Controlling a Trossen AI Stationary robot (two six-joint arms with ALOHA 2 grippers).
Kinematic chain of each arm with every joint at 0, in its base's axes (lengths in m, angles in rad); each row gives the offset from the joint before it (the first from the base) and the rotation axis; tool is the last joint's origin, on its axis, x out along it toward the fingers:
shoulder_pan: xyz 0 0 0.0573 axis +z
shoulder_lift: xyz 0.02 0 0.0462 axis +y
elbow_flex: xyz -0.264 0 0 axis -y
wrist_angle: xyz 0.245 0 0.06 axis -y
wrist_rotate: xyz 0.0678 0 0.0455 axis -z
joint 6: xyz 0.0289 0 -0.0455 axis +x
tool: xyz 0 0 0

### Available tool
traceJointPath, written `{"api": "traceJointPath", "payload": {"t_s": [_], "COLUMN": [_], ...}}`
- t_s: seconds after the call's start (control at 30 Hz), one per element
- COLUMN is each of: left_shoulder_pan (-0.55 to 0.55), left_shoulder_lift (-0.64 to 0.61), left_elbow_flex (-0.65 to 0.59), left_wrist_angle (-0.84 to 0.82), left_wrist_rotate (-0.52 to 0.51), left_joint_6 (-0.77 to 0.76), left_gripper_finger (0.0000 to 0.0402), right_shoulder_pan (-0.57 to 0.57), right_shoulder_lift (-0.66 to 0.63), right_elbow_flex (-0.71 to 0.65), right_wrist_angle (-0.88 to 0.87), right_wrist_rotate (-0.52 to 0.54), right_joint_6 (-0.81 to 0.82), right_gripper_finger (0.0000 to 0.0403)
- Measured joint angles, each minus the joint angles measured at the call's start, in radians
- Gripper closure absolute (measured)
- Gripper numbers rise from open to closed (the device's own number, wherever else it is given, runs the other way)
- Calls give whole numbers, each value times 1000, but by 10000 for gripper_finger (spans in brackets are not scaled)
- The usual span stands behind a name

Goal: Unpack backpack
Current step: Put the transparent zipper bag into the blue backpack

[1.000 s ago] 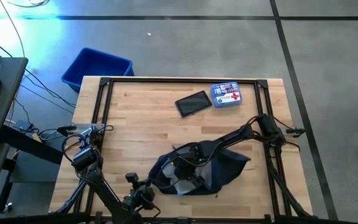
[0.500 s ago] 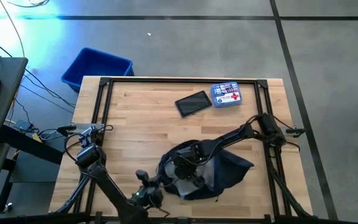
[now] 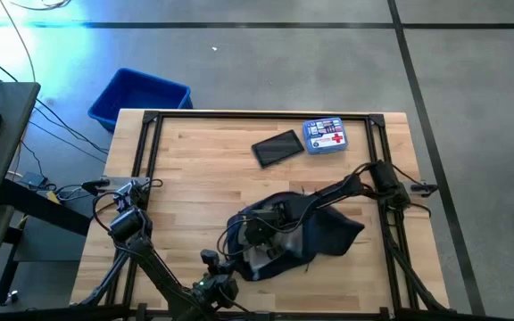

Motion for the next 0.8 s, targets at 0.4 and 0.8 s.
{"api": "traceJointPath", "payload": {"t_s": [0.4, 0.8], "left_shoulder_pan": [2, 1], "left_shoulder_lift": [0, 0], "left_elbow_flex": [-36, -36], "left_wrist_angle": [4, -18], "left_wrist_rotate": [72, 149], "left_joint_6": [-117, -185], "left_gripper_finger": [401, 285], "right_shoulder_pan": [73, 219], "right_shoulder_lift": [-168, -302], "right_elbow_flex": [-1, -33], "right_wrist_angle": [-140, -305], "right_wrist_rotate": [210, 254], "right_joint_6": [-24, -53], "right_gripper_finger": [402, 402]}}
